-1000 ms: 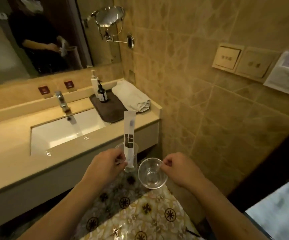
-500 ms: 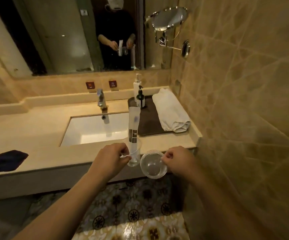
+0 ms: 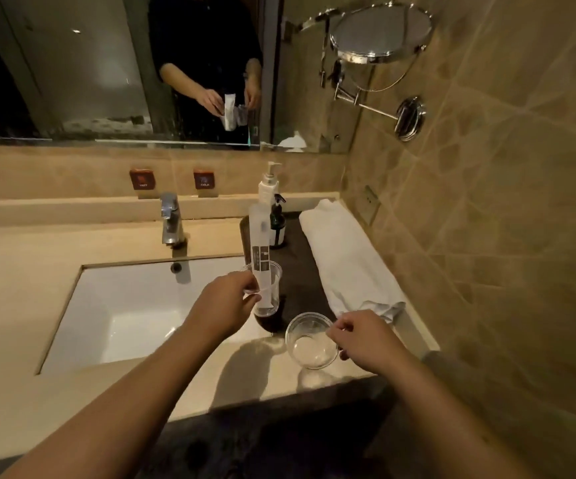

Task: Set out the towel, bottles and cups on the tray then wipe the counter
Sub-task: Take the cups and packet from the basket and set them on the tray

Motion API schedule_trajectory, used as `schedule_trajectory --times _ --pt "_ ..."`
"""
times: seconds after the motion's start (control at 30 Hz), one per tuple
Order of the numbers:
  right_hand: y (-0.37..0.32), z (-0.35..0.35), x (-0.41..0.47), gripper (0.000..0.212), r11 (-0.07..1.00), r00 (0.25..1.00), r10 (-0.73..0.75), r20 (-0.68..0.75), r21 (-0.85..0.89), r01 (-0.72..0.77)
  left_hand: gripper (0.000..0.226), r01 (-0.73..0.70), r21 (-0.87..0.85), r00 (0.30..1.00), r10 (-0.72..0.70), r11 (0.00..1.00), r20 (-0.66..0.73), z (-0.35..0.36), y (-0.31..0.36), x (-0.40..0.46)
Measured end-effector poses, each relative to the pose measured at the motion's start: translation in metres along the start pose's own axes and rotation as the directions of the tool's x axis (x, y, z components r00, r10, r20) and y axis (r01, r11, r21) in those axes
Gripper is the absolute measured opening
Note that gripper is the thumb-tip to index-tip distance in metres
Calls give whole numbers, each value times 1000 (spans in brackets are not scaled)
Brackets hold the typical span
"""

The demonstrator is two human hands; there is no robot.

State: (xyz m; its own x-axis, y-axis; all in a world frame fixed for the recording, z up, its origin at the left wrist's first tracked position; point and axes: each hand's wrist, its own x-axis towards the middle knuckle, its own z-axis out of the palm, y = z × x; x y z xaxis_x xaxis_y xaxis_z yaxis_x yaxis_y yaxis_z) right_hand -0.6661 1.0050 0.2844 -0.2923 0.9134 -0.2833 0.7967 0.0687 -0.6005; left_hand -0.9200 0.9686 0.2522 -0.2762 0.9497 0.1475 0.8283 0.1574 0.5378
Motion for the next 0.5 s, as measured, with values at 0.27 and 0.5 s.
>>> schedule_trajectory --times 0.27,0.5 --pt "-26 14 94 23 984 988 151 -34 97 -147 22 -67 4 990 66 998 123 40 -38 123" --pt "-23 32 149 23 969 976 216 30 112 -218 16 -95 -3 978 94 995 189 77 -48 170"
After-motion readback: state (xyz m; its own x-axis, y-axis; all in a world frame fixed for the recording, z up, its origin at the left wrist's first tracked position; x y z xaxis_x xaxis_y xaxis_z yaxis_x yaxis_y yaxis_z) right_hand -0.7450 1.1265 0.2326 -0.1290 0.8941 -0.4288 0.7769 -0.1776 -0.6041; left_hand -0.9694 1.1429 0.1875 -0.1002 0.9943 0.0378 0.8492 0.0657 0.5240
